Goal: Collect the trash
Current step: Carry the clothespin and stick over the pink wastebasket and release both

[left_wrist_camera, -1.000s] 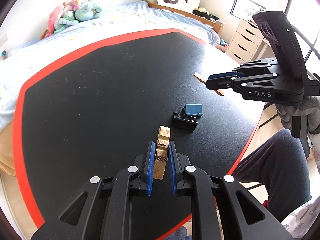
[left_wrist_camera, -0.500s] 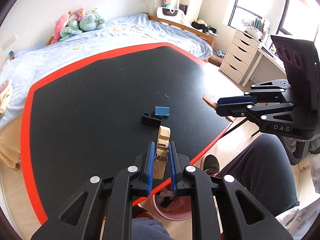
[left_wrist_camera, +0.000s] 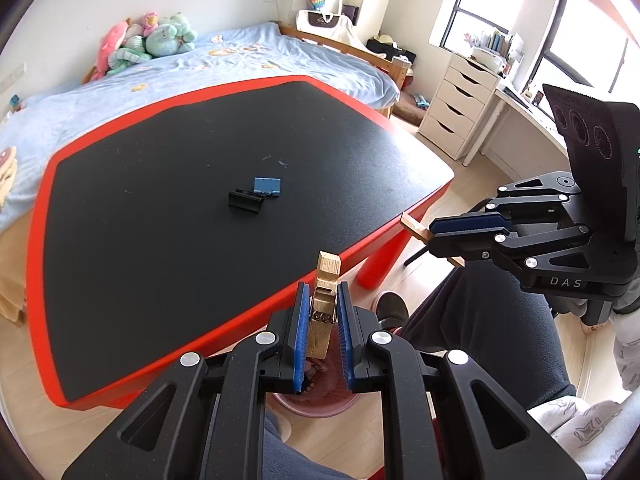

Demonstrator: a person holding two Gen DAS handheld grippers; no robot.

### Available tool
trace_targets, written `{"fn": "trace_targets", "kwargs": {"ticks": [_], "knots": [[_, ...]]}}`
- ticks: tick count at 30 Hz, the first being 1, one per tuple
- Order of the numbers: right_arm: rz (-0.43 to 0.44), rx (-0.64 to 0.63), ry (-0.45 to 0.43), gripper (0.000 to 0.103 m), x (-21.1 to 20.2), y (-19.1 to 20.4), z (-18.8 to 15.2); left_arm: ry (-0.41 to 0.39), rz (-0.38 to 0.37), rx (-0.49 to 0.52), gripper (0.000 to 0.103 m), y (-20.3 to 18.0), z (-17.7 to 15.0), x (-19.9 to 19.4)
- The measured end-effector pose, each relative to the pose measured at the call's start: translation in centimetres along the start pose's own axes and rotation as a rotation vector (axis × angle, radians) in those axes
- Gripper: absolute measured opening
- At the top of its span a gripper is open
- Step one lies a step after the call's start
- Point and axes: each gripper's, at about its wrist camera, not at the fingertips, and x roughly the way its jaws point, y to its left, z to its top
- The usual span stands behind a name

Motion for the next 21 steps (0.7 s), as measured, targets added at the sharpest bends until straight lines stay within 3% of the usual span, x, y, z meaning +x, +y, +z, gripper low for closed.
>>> {"fn": "trace_targets", "kwargs": {"ticks": [8, 19, 21], "knots": [[0.019, -0.003, 0.024, 0.011, 0.2, 0.8, -2.1, 0.023, -0.019, -0.015, 0.014, -1.4, -1.9, 0.3], [0.039, 0.007, 0.027, 0.011, 0.3, 0.7, -2.7, 0.025, -0.023, -0.005, 0.014, -2.2, -2.2, 0.3], [0.044, 0.003, 0.030, 0.012, 0.4, 0.7, -2.8, 0.026, -0.025, 0.001, 0.018, -2.4, -2.2, 0.5]]}}
